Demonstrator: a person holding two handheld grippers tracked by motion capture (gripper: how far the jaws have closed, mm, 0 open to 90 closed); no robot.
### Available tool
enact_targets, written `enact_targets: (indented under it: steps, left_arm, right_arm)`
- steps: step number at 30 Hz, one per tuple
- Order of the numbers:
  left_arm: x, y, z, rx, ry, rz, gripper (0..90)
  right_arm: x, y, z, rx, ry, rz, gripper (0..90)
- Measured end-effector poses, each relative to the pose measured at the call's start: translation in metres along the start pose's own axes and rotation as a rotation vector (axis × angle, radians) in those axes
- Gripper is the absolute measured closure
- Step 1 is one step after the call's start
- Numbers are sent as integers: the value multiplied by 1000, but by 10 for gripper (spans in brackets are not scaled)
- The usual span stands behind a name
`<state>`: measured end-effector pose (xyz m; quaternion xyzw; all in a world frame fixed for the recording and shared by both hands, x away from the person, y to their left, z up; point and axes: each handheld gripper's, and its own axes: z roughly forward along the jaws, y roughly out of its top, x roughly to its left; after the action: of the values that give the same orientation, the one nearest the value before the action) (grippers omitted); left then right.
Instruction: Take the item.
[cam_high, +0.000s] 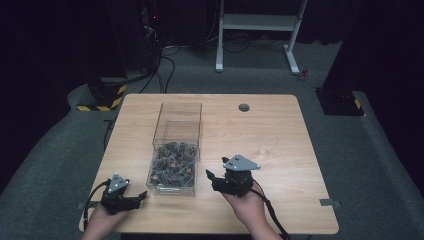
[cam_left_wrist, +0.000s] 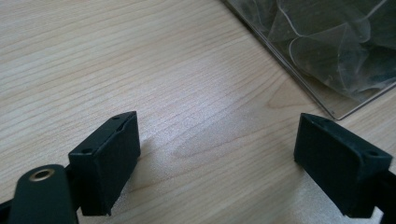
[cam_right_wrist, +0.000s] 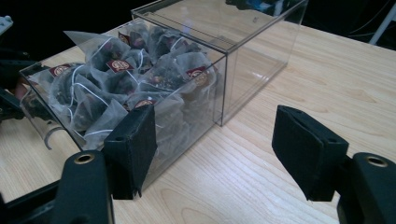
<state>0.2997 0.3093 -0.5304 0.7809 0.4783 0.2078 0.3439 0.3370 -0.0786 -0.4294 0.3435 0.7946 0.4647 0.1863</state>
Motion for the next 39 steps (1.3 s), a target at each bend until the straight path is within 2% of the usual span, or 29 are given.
enact_targets:
  steps: [23, 39]
  left_arm:
    - [0, 0, 0, 0, 0, 0, 148]
    - [0, 0, 0, 0, 0, 0, 148]
  right_arm:
    - [16, 11, 14, 17, 34, -23, 346]
    - [32, 19, 22, 4, 72, -53, 365]
